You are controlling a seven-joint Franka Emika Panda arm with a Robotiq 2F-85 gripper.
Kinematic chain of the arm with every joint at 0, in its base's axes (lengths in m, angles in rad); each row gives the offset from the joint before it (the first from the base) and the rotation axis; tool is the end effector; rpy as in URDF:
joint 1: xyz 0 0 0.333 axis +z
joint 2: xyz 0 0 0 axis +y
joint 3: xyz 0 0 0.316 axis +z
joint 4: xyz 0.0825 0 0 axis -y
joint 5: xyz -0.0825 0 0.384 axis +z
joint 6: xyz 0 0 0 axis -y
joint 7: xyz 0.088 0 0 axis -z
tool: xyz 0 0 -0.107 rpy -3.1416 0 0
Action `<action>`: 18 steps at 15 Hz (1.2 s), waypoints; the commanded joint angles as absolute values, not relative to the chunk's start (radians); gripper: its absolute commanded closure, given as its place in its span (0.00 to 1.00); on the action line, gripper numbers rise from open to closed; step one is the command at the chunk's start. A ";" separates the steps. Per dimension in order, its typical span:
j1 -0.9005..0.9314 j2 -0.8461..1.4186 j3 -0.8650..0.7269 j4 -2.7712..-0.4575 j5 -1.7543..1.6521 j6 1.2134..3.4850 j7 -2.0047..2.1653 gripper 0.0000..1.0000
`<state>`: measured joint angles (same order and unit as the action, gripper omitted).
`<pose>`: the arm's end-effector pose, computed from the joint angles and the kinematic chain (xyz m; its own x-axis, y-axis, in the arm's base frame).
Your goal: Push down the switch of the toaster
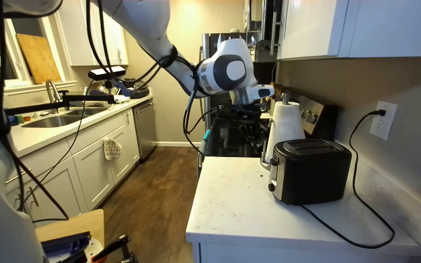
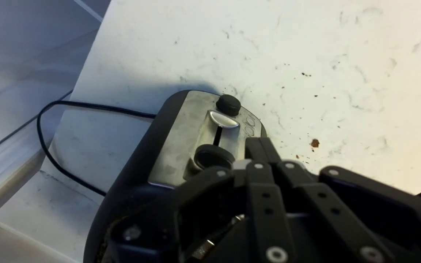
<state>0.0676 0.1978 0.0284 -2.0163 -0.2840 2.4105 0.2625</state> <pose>0.6045 0.0560 0.3748 0.9737 0.0441 0.2234 0.0064 -0.9860 0.1666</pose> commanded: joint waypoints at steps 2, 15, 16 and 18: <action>0.085 0.217 -0.004 -2.020 -0.308 2.442 0.341 1.00; 0.163 0.304 -0.116 -2.031 -0.475 2.642 0.539 1.00; 0.172 0.307 -0.128 -2.031 -0.490 2.650 0.556 1.00; 0.187 0.313 -0.144 -2.031 -0.511 2.654 0.585 1.00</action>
<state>0.1612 0.3049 -0.1075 -2.0190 -0.4582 2.6115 0.5192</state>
